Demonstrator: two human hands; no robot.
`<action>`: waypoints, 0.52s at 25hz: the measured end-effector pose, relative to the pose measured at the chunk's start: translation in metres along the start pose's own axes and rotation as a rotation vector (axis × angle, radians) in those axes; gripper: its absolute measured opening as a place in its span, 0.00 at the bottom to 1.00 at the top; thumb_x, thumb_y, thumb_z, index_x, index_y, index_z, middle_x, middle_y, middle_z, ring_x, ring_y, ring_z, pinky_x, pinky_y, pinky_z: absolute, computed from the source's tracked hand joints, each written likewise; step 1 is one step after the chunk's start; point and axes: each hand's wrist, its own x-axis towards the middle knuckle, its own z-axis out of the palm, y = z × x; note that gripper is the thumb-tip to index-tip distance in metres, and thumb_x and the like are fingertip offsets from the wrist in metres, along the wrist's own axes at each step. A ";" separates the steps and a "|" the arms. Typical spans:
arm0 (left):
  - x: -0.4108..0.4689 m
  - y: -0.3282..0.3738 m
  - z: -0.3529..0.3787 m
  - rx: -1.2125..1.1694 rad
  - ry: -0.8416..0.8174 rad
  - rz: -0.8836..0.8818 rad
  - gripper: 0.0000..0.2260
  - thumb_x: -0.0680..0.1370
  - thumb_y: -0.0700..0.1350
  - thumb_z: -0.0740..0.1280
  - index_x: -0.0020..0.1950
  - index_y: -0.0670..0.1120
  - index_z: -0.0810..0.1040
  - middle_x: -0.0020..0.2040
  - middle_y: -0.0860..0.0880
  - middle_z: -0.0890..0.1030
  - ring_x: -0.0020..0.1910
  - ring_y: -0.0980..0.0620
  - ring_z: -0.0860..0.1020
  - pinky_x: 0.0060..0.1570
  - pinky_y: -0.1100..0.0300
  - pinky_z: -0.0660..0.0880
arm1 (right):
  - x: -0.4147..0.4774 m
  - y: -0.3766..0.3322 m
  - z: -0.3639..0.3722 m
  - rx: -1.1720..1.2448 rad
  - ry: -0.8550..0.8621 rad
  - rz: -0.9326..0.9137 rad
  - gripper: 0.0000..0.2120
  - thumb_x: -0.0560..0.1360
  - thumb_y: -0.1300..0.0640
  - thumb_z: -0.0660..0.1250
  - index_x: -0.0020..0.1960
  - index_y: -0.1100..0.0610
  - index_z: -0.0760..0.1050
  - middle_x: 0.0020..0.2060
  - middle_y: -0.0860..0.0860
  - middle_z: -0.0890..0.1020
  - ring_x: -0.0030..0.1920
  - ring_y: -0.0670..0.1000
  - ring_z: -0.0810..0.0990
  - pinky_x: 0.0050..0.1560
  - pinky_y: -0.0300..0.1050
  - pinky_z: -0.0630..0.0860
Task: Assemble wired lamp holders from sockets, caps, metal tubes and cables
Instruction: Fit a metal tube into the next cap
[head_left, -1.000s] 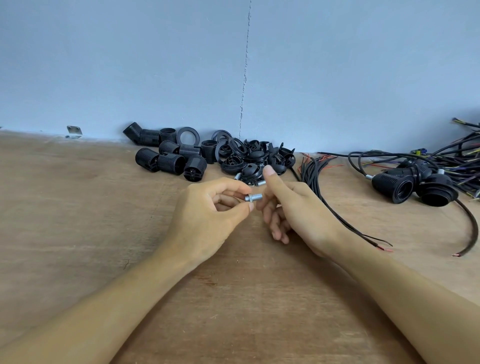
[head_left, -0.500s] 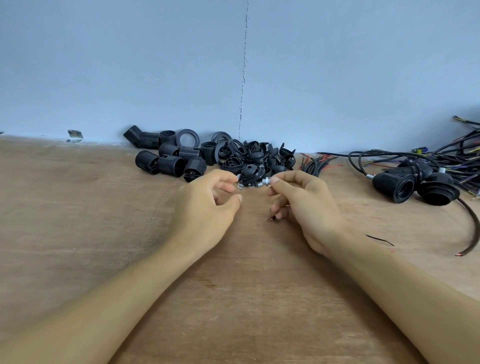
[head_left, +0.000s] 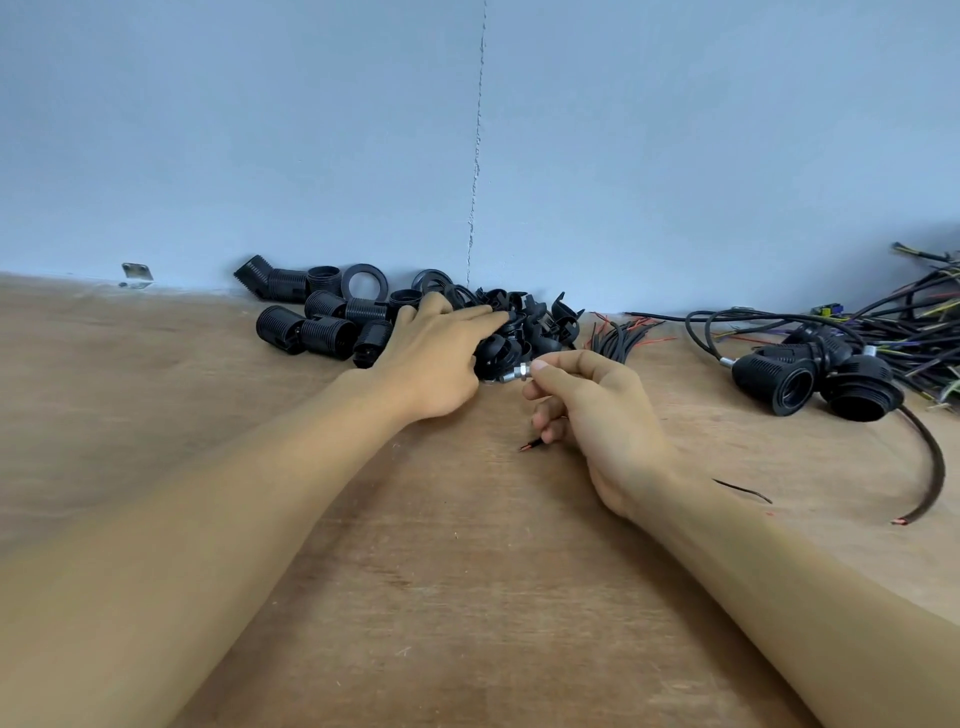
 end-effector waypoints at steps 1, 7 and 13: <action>0.001 -0.001 0.002 -0.023 -0.011 0.015 0.30 0.80 0.38 0.63 0.80 0.59 0.64 0.74 0.55 0.72 0.66 0.49 0.65 0.57 0.55 0.56 | 0.000 0.000 0.000 -0.007 -0.003 -0.001 0.03 0.80 0.62 0.66 0.50 0.61 0.78 0.33 0.50 0.81 0.27 0.47 0.75 0.26 0.38 0.72; -0.002 -0.002 -0.001 -0.040 0.184 0.075 0.20 0.76 0.48 0.74 0.68 0.54 0.79 0.47 0.52 0.76 0.60 0.46 0.73 0.57 0.53 0.64 | 0.001 0.001 0.000 -0.016 0.000 0.000 0.03 0.80 0.62 0.66 0.51 0.61 0.78 0.36 0.54 0.81 0.27 0.47 0.75 0.27 0.38 0.72; -0.014 0.003 -0.011 -0.304 0.325 -0.122 0.14 0.72 0.50 0.77 0.54 0.48 0.81 0.51 0.51 0.80 0.53 0.52 0.76 0.52 0.60 0.72 | 0.000 0.000 0.001 -0.023 0.000 -0.004 0.02 0.80 0.62 0.67 0.49 0.60 0.78 0.35 0.53 0.80 0.26 0.46 0.75 0.26 0.38 0.72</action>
